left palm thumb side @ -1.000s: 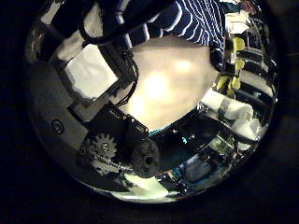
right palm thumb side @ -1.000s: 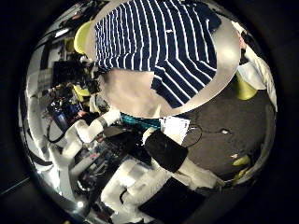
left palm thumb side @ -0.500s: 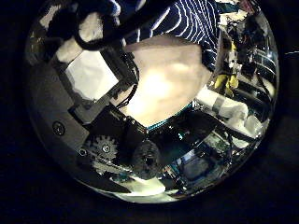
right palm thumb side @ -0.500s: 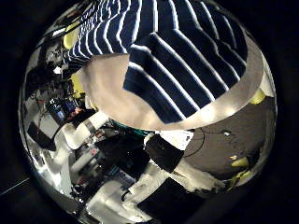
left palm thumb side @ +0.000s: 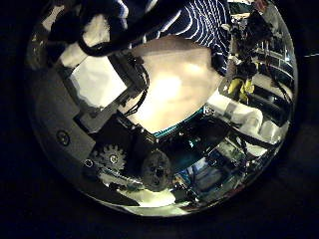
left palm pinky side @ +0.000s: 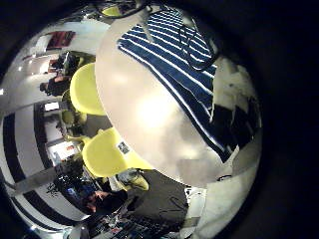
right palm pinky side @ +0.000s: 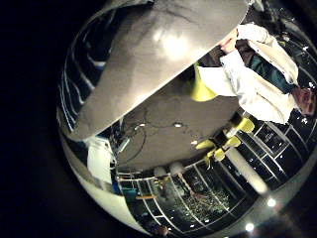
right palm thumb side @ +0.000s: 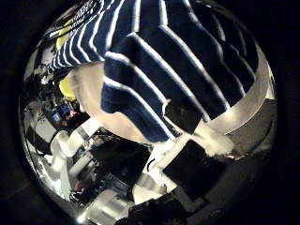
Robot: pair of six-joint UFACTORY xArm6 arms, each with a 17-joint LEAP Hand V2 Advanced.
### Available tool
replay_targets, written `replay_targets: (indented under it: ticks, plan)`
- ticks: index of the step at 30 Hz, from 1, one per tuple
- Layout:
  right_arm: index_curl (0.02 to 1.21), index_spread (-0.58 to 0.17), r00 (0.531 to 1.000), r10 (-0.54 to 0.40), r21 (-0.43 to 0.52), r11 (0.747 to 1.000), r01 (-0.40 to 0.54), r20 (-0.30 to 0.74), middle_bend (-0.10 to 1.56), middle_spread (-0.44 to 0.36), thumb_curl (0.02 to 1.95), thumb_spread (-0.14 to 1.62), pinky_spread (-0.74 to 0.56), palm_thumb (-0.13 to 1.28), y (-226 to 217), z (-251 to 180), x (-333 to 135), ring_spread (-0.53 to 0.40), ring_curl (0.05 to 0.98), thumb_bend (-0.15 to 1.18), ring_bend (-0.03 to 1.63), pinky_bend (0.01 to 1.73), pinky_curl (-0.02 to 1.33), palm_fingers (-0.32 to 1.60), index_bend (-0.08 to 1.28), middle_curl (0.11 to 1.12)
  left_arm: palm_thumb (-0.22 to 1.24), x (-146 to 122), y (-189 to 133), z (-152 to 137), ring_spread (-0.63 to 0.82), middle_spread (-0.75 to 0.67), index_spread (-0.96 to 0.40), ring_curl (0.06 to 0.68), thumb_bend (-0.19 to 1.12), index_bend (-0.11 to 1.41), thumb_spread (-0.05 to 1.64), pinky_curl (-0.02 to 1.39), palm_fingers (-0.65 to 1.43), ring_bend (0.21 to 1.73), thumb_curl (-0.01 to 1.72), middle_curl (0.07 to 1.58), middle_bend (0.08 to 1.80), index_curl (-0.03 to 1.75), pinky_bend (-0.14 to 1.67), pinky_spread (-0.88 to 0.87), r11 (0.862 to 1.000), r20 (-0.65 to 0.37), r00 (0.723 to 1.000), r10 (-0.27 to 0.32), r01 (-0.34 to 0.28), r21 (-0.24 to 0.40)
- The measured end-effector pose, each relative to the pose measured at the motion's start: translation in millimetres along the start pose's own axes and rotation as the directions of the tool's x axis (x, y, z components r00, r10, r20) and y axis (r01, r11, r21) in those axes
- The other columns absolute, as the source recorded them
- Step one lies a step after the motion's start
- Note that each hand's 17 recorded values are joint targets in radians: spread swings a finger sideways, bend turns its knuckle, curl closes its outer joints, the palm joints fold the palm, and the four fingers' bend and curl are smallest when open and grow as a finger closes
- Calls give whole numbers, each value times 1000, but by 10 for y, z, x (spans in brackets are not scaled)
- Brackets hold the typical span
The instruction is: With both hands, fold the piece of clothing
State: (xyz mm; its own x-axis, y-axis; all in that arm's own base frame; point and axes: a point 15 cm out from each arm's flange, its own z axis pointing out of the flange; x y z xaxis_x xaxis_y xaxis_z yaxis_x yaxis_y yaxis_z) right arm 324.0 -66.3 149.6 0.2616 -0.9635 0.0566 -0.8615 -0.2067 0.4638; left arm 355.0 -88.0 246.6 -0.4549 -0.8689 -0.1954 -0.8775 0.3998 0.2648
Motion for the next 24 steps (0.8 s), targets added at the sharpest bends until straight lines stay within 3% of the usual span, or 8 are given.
replay_targets:
  ticks: [5, 7, 10, 13, 16, 24]
  plan:
    - [276, -360, 1000, -11, 14, 1000, 11, -15, 526, -242, 412, 1021, -359, 786, -68, -39, -25, -300, 408, -4, 1009, 855, 325, 940, 192, 514, 799, -42, 6, -82, -463, -674, -703, 525, -15, 208, 1085, 660, 984, 1380, 576, 1185, 798, 1454, 1217, -608, 1000, -2, 1000, 5, -5, -3]
    - [290, -389, 1000, -12, 37, 999, 13, -22, 571, -269, 421, 1018, -396, 817, -125, -65, -18, -306, 420, -4, 1024, 891, 340, 1027, 221, 541, 799, -59, 13, -94, -464, -677, -698, 524, -15, 198, 1085, 659, 988, 1376, 576, 1189, 791, 1466, 1214, -609, 1000, -3, 1000, 4, -4, -3]
    - [397, -435, 999, -9, 85, 996, 12, -34, 727, -297, 451, 1017, -391, 908, -236, -139, 19, -302, 472, 16, 1062, 996, 410, 1242, 441, 630, 799, -96, 27, -113, -465, -681, -690, 524, -15, 190, 1084, 657, 993, 1370, 576, 1193, 783, 1481, 1208, -609, 1000, -5, 1000, 2, -2, -8]
    - [521, -447, 999, 2, 123, 992, 3, -39, 887, -283, 485, 1058, -351, 985, -289, -207, 67, -295, 531, 37, 1144, 1112, 488, 1222, 670, 725, 799, -152, 63, -105, -465, -686, -681, 522, -15, 190, 1084, 655, 1004, 1365, 577, 1197, 774, 1495, 1201, -610, 1000, -17, 1000, -3, 2, -16]
    - [614, -439, 999, 11, 163, 987, -4, -45, 988, -270, 510, 1113, -322, 1008, -297, -313, 123, -288, 580, 43, 1217, 1191, 549, 1138, 807, 789, 799, -147, 103, -82, -463, -690, -671, 523, -15, 182, 1084, 654, 1008, 1364, 577, 1201, 766, 1506, 1195, -611, 1000, -27, 1000, 3, -4, -24]
    - [776, -412, 996, 81, 249, 966, -71, -29, 1138, -247, 564, 1189, -260, 1014, 98, -719, 379, -277, 686, 25, 1335, 1313, 691, 993, 946, 894, 799, -188, 233, -96, -468, -701, -645, 522, -15, 183, 1084, 654, 1014, 1350, 578, 1210, 751, 1530, 1187, -614, 1000, -41, 999, 5, -6, -28]
